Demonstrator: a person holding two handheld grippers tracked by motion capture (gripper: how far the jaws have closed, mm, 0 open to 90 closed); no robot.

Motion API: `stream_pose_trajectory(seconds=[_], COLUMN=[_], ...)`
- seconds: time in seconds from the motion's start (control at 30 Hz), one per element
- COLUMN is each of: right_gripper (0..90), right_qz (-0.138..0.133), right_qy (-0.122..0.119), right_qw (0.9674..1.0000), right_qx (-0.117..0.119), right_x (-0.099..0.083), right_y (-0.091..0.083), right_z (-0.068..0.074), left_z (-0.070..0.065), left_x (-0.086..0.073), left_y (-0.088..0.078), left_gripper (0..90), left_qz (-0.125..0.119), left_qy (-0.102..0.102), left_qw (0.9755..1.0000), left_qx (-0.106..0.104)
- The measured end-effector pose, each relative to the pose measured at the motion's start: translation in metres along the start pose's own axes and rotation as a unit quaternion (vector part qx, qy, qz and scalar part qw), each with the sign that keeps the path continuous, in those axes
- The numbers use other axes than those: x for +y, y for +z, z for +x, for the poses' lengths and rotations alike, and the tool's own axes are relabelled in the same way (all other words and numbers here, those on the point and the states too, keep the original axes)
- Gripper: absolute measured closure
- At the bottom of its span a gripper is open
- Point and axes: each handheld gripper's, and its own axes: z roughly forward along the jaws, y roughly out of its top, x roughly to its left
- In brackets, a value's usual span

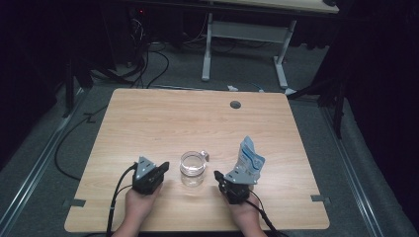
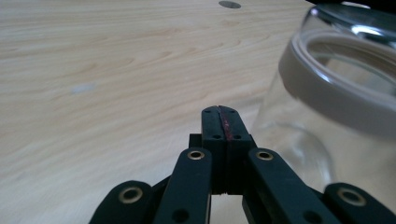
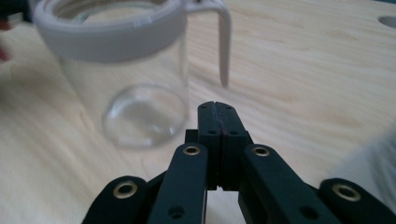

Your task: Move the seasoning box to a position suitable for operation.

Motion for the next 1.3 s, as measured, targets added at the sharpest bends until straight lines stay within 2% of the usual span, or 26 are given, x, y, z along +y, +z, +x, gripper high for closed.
stream_pose_trajectory(seconds=[0.07, 0.17, 0.27, 0.3, 0.47, 0.57, 0.6, 0.63, 0.67, 0.73, 0.83, 0.87, 0.9, 1.0, 1.13, 1.3], right_gripper=[89.8, 89.2, 88.4, 88.4, 88.4, 88.4, 88.5, 88.4, 88.5, 88.5, 88.6, 88.7, 88.8, 89.0, 89.1, 89.2], right_qz=[0.001, 0.004, 0.004, 0.003, 0.002, 0.001, 0.001, 0.0, 0.0, 0.001, 0.0, 0.0, -0.003, -0.01, -0.024, -0.029], right_qy=[0.005, 0.007, 0.009, 0.008, 0.012, 0.009, 0.007, 0.006, 0.006, 0.01, 0.008, 0.007, 0.004, -0.001, -0.008, -0.016], right_qw=[1.0, 1.0, 0.9999, 1.0, 0.9999, 1.0, 1.0, 1.0, 1.0, 0.9999, 0.9999, 0.9999, 0.9999, 0.9998, 0.9993, 0.999], right_qx=[-0.004, -0.006, -0.004, -0.004, 0.0, 0.002, 0.002, 0.002, 0.002, 0.003, 0.007, 0.009, 0.01, 0.018, 0.027, 0.031], right_x=[-0.007, -0.014, -0.019, -0.02, -0.022, -0.022, -0.022, -0.022, -0.021, -0.021, -0.02, -0.019, -0.017, -0.012, -0.002, 0.006], right_y=[-0.012, -0.024, -0.033, -0.034, -0.034, -0.033, -0.032, -0.032, -0.032, -0.031, -0.032, -0.032, -0.032, -0.033, -0.035, -0.037], right_z=[-0.005, -0.01, -0.014, -0.015, -0.015, -0.013, -0.012, -0.012, -0.012, -0.011, -0.008, -0.006, -0.004, 0.004, 0.013, 0.022], left_z=[-0.005, -0.01, -0.018, -0.021, -0.031, -0.042, -0.054, -0.057, -0.061, -0.064, -0.057, -0.053, -0.044, -0.035, -0.03, -0.025], left_x=[0.004, 0.008, 0.007, 0.005, -0.002, -0.007, -0.01, -0.011, -0.014, -0.018, -0.023, -0.024, -0.025, -0.026, -0.029, -0.03], left_y=[0.011, 0.014, 0.01, 0.008, -0.002, -0.011, -0.013, -0.014, -0.017, -0.021, -0.026, -0.027, -0.032, -0.037, -0.042, -0.047], left_gripper=[90.0, 90.0, 90.0, 90.0, 90.0, 90.0, 90.0, 90.0, 90.0, 90.0, 90.0, 89.9, 89.9, 89.7, 89.3, 89.3], left_qz=[-0.002, -0.015, -0.018, -0.019, -0.017, -0.013, -0.025, -0.029, -0.028, -0.017, -0.011, -0.011, 0.005, 0.007, 0.009, 0.006], left_qy=[0.01, 0.011, 0.013, 0.018, 0.021, 0.026, -0.005, -0.004, 0.013, 0.03, 0.023, 0.013, 0.027, 0.022, 0.028, 0.021], left_qw=[1.0, 0.9998, 0.9997, 0.9997, 0.9996, 0.9994, 0.9991, 0.9988, 0.9985, 0.9982, 0.999, 0.9994, 0.9994, 0.9997, 0.9996, 0.9998], left_qx=[-0.001, -0.002, -0.006, -0.001, -0.006, -0.02, -0.035, -0.038, -0.044, -0.049, -0.036, -0.032, -0.023, -0.013, -0.004, 0.003])
